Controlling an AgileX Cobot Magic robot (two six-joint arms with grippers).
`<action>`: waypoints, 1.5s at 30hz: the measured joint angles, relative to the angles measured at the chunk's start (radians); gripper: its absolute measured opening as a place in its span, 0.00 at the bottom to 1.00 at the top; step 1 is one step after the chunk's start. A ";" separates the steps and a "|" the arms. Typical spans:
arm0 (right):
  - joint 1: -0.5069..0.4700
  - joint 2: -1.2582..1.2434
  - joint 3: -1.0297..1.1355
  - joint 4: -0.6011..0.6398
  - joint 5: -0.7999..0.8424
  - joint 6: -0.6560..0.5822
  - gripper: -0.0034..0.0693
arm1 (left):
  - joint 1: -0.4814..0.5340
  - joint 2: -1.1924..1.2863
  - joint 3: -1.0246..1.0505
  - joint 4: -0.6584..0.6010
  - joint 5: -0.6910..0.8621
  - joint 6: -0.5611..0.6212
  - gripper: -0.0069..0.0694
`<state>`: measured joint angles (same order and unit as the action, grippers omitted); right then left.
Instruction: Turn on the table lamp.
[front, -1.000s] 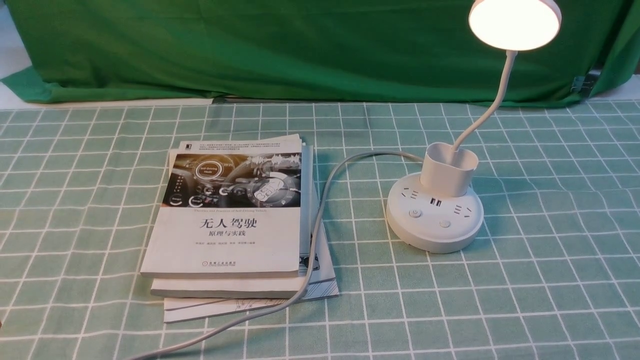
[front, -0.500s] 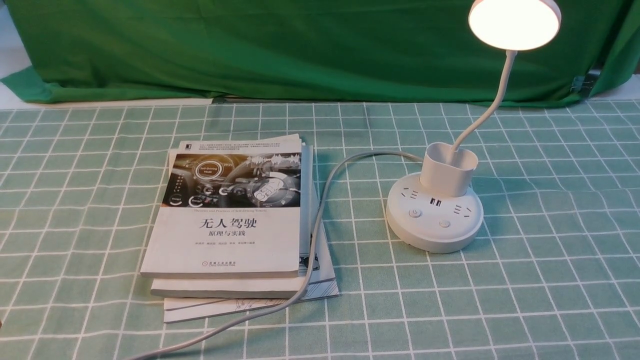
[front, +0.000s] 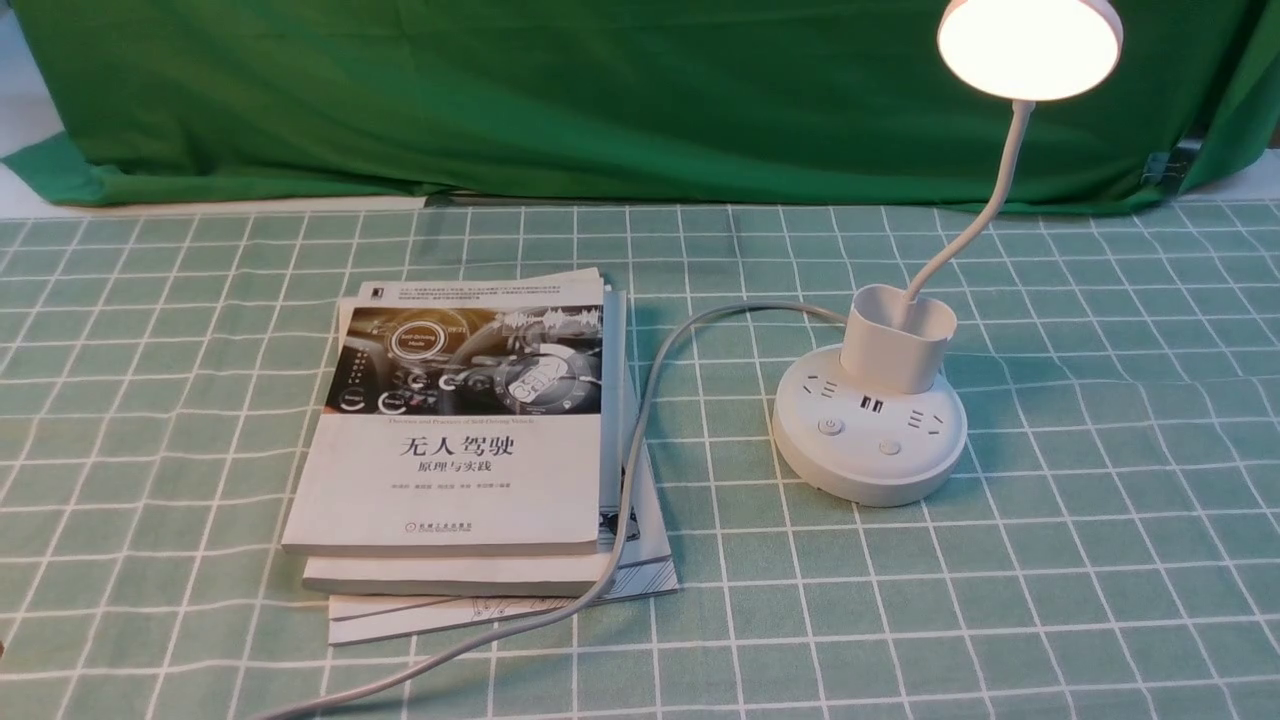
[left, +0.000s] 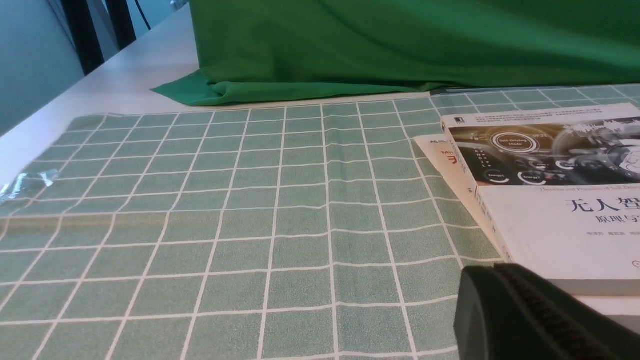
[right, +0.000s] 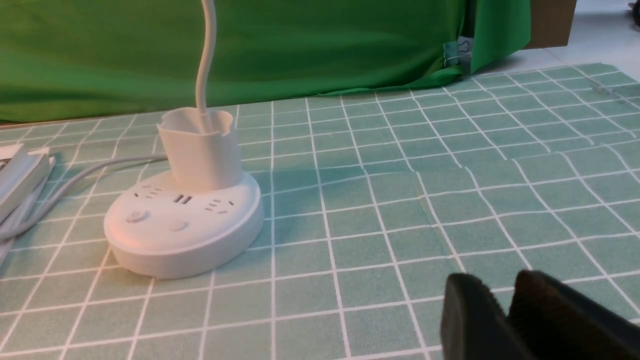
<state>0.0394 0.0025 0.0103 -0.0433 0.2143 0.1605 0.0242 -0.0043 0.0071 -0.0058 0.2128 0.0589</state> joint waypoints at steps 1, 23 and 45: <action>0.000 0.000 0.000 0.000 0.000 0.000 0.30 | 0.000 0.000 0.000 0.006 0.000 0.000 0.12; 0.000 0.000 0.000 0.000 0.003 0.001 0.32 | 0.000 0.000 0.000 0.000 -0.001 0.000 0.12; 0.000 0.000 0.000 0.000 0.003 0.001 0.37 | 0.000 0.000 0.000 0.000 -0.001 0.000 0.12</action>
<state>0.0394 0.0025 0.0103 -0.0437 0.2173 0.1614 0.0242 -0.0043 0.0071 -0.0058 0.2121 0.0589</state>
